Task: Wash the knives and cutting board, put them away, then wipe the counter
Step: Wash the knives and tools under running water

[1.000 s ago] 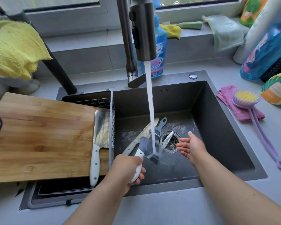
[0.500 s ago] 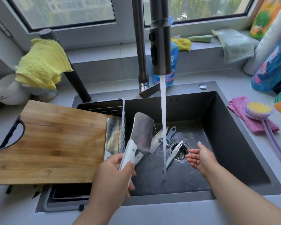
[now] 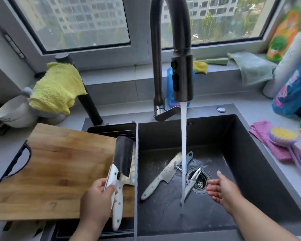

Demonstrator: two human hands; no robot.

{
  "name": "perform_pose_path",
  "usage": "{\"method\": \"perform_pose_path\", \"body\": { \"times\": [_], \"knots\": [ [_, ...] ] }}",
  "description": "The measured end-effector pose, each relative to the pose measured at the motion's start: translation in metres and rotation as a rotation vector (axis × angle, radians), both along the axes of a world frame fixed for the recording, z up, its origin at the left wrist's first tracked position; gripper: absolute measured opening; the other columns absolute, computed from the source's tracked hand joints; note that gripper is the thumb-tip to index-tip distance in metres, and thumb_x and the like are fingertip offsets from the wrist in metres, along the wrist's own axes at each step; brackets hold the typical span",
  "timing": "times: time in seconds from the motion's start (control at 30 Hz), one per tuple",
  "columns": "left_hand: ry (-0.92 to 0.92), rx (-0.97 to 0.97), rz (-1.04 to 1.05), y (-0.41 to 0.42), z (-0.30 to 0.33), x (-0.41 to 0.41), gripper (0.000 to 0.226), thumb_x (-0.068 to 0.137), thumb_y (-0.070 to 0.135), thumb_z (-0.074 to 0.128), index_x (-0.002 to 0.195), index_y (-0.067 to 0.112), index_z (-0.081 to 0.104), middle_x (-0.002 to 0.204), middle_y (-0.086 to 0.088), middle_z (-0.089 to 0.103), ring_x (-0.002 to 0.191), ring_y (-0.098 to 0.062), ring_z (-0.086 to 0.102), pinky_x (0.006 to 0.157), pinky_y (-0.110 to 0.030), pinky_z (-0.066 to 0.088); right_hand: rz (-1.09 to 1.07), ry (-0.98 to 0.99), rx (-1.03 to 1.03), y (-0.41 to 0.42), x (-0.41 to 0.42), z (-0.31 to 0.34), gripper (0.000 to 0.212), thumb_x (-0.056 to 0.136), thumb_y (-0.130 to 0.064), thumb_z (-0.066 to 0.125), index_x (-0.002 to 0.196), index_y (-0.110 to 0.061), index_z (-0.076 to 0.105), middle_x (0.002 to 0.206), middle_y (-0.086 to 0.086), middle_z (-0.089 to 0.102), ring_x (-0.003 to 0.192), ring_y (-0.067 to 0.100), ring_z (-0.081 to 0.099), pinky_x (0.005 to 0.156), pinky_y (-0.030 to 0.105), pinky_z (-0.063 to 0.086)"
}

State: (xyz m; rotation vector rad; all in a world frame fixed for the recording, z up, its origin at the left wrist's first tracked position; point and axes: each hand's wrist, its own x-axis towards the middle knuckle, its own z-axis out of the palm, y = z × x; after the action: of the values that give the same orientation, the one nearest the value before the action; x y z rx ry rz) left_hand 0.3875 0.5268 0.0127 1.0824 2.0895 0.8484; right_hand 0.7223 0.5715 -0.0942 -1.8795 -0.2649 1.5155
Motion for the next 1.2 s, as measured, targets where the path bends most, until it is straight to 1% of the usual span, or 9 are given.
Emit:
{"method": "perform_pose_path", "body": {
  "times": [0.13, 0.27, 0.43, 0.53, 0.67, 0.8, 0.93, 1.03, 1.2],
  "knots": [
    [0.030, -0.061, -0.003, 0.003, -0.019, 0.003, 0.004, 0.089, 0.022, 0.063, 0.088, 0.020, 0.066, 0.071, 0.004, 0.070, 0.063, -0.013, 0.064, 0.054, -0.026, 0.043, -0.001, -0.019, -0.004, -0.001, 0.001, -0.002, 0.054, 0.101, -0.046, 0.032, 0.078, -0.004, 0.058, 0.053, 0.010, 0.057, 0.050, 0.020, 0.048, 0.049, 0.022, 0.032],
    [0.144, -0.093, -0.040, 0.002, -0.029, 0.006, 0.004, 0.090, 0.027, 0.061, 0.089, 0.023, 0.062, 0.076, 0.010, 0.064, 0.068, -0.012, 0.060, 0.056, -0.028, 0.043, 0.009, -0.027, 0.002, -0.001, 0.002, -0.001, 0.053, 0.102, -0.044, 0.031, 0.080, -0.004, 0.058, 0.061, 0.012, 0.057, 0.052, 0.021, 0.049, 0.049, 0.023, 0.033],
    [0.282, -0.085, -0.074, 0.000, -0.040, 0.009, 0.000, 0.087, 0.025, 0.063, 0.087, 0.026, 0.064, 0.089, 0.000, 0.058, 0.080, -0.021, 0.053, 0.068, -0.033, 0.043, 0.017, -0.028, 0.001, -0.002, 0.003, 0.000, 0.051, 0.101, -0.043, 0.033, 0.082, -0.004, 0.059, 0.062, 0.012, 0.057, 0.053, 0.021, 0.050, 0.050, 0.025, 0.035],
    [0.301, -0.115, -0.065, 0.000, -0.044, 0.008, 0.015, 0.085, 0.028, 0.065, 0.097, 0.020, 0.071, 0.085, 0.002, 0.056, 0.080, -0.021, 0.053, 0.069, -0.031, 0.040, 0.019, -0.030, 0.004, -0.003, 0.003, 0.000, 0.051, 0.101, -0.044, 0.033, 0.082, -0.004, 0.059, 0.061, 0.012, 0.057, 0.052, 0.021, 0.051, 0.050, 0.025, 0.036],
    [0.303, -0.132, -0.047, 0.002, -0.046, 0.010, 0.022, 0.082, 0.034, 0.067, 0.101, 0.023, 0.070, 0.093, 0.003, 0.057, 0.083, -0.020, 0.056, 0.074, -0.033, 0.047, 0.010, -0.028, -0.001, -0.002, 0.003, 0.002, 0.051, 0.100, -0.045, 0.035, 0.081, -0.005, 0.059, 0.062, 0.012, 0.058, 0.052, 0.021, 0.052, 0.050, 0.024, 0.037],
    [0.339, 0.027, 0.003, 0.015, -0.021, 0.029, 0.018, 0.086, 0.029, 0.061, 0.104, 0.024, 0.061, 0.110, 0.001, 0.052, 0.088, -0.017, 0.049, 0.074, -0.031, 0.042, 0.017, -0.014, -0.003, -0.002, 0.001, 0.004, 0.051, 0.101, -0.044, 0.034, 0.080, -0.005, 0.059, 0.059, 0.011, 0.057, 0.051, 0.021, 0.051, 0.049, 0.024, 0.037],
    [0.186, 0.253, -0.262, 0.034, -0.002, 0.074, 0.013, 0.086, 0.010, 0.059, 0.089, 0.020, 0.065, 0.089, 0.007, 0.058, 0.080, -0.014, 0.056, 0.067, -0.028, 0.044, 0.032, -0.004, -0.015, -0.001, 0.000, 0.006, 0.050, 0.101, -0.043, 0.034, 0.081, -0.005, 0.059, 0.061, 0.012, 0.058, 0.051, 0.021, 0.051, 0.049, 0.024, 0.037],
    [0.168, 0.168, -0.485, 0.048, -0.007, 0.115, 0.014, 0.088, 0.014, 0.056, 0.085, 0.023, 0.066, 0.085, 0.011, 0.059, 0.079, -0.005, 0.055, 0.065, -0.018, 0.044, 0.036, 0.004, -0.017, 0.000, 0.001, 0.004, 0.049, 0.101, -0.042, 0.035, 0.083, -0.004, 0.060, 0.058, 0.010, 0.058, 0.049, 0.020, 0.051, 0.048, 0.023, 0.037],
    [0.127, -0.076, -0.564, 0.079, -0.048, 0.157, 0.012, 0.084, 0.022, 0.052, 0.082, 0.020, 0.064, 0.080, 0.001, 0.065, 0.075, -0.023, 0.063, 0.067, -0.039, 0.055, 0.042, 0.053, 0.002, 0.002, 0.001, 0.003, 0.049, 0.102, -0.041, 0.034, 0.082, -0.004, 0.060, 0.054, 0.010, 0.057, 0.049, 0.020, 0.049, 0.048, 0.023, 0.036]
  ]
}}
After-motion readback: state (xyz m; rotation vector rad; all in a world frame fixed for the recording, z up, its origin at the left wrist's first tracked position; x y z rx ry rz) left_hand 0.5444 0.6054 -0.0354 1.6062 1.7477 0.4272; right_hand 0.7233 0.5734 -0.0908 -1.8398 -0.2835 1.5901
